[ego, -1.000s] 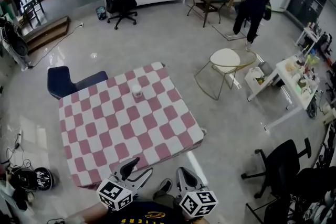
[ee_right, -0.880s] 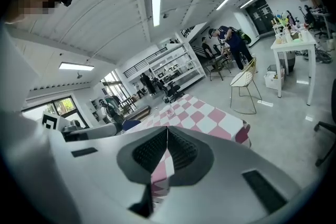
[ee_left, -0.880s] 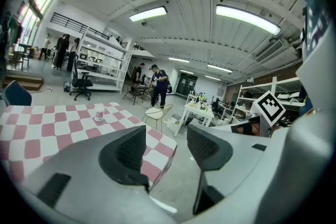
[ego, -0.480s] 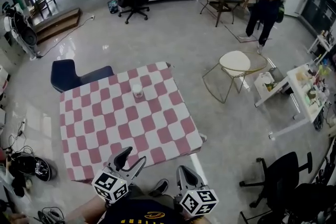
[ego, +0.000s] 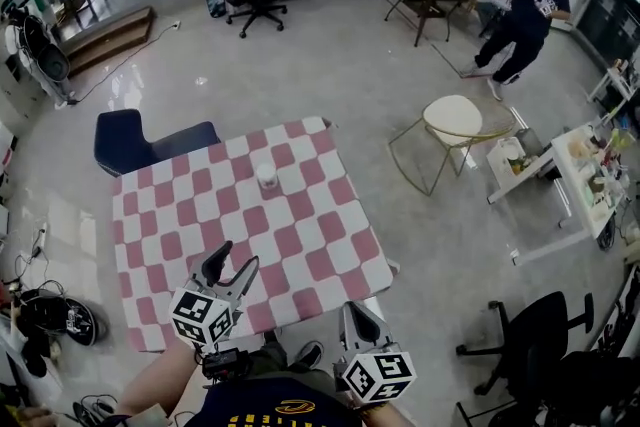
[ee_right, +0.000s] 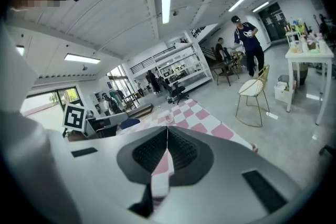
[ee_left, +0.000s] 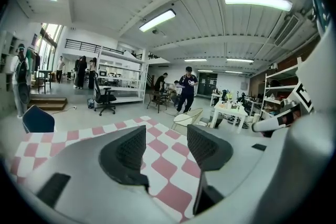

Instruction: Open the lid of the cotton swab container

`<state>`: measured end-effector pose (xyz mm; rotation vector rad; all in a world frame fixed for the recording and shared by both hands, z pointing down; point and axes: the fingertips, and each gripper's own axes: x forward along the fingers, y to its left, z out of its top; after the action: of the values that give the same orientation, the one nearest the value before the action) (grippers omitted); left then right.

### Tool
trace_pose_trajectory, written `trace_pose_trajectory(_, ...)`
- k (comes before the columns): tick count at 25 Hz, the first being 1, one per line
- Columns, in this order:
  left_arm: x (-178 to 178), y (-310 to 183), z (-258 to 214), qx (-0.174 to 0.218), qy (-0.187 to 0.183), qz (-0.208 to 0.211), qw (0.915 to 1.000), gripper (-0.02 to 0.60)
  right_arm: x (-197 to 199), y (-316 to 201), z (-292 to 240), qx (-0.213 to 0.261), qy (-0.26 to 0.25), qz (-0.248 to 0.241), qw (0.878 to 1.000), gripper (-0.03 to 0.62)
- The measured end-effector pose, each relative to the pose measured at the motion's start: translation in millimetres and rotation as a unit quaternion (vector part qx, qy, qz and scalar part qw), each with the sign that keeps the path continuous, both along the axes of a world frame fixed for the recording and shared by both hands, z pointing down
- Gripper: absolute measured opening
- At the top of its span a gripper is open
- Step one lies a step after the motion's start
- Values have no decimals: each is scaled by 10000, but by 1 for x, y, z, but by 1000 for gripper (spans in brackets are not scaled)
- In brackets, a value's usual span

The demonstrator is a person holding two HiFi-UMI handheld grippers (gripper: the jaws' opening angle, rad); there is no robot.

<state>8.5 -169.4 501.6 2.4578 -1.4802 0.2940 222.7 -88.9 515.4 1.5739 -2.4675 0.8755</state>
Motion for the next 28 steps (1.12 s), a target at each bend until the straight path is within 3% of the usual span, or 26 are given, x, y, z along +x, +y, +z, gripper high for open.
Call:
trace_pose_trajectory(4, -12, -31, 14, 48, -135, 37, 9999, 250, -19, -39, -6, 358, 331, -113, 9987, 12)
trace_pose_trajectory(10, -31, -91, 48, -45, -225, 45, 9997, 252, -54, -89, 3, 530, 545, -335, 9965, 15)
trace_pose_trajectory(13, -34, -119, 66, -61, -360, 74, 9993, 252, -58, -106, 7, 529, 669, -293, 9959, 72)
trace_pose_trajectory(21, -33, -176, 125, -190, -813, 297, 9961, 252, -64, -135, 14, 585, 811, -229, 9947, 135)
trace_pose_trajectory(28, -30, -220, 177, -618, -654, 157, 9958, 253, -59, -138, 20, 438, 800, -95, 9958, 137)
